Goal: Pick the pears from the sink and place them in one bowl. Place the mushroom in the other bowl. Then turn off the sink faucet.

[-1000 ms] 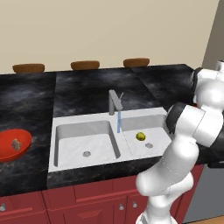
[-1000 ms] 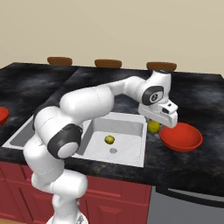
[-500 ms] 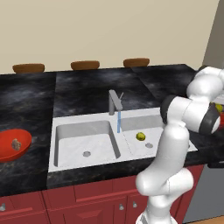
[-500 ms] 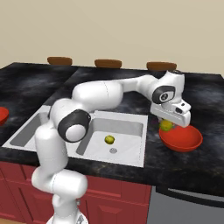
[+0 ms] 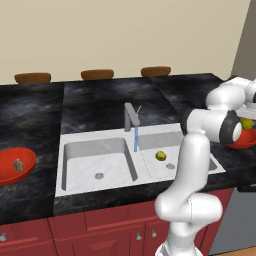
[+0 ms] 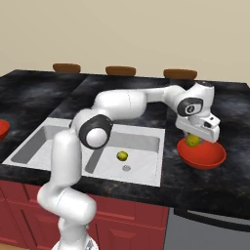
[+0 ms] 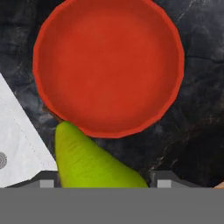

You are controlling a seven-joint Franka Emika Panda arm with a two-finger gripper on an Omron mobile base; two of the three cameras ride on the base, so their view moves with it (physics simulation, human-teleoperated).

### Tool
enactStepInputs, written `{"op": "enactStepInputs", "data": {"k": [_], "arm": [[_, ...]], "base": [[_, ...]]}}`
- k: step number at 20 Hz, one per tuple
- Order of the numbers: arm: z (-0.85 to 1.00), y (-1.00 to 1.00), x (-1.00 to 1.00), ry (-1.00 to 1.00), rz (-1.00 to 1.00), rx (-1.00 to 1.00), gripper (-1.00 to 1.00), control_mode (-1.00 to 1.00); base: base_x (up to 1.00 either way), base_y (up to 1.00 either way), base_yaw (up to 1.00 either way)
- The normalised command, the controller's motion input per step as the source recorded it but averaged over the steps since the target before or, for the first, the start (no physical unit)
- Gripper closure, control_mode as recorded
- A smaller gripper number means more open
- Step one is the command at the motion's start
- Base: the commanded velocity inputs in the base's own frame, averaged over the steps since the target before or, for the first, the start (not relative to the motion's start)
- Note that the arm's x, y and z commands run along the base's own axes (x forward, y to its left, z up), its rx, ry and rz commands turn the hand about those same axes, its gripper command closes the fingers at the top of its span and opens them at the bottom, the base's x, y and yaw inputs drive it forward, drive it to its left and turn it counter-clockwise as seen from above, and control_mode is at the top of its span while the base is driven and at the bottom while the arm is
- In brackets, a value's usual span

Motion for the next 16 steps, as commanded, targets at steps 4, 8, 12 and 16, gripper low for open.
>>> {"op": "enactStepInputs", "data": {"k": [4, 8, 12, 16], "arm": [[-0.33, -0.08, 0.24, 0.0, 0.0, 0.0, 1.0, -1.0], [-0.38, -0.01, 0.17, 0.0, 0.0, 0.0, 1.0, -1.0], [-0.29, 0.0, 0.07, -0.01, 0.0, 0.0, 1.0, -1.0], [-0.3, 0.0, 0.0, -0.01, 0.0, 0.0, 1.0, -1.0]], "base": [[0.0, 0.0, 0.0], [0.0, 0.0, 0.0], [0.0, 0.0, 0.0], [0.0, 0.0, 0.0]]}}
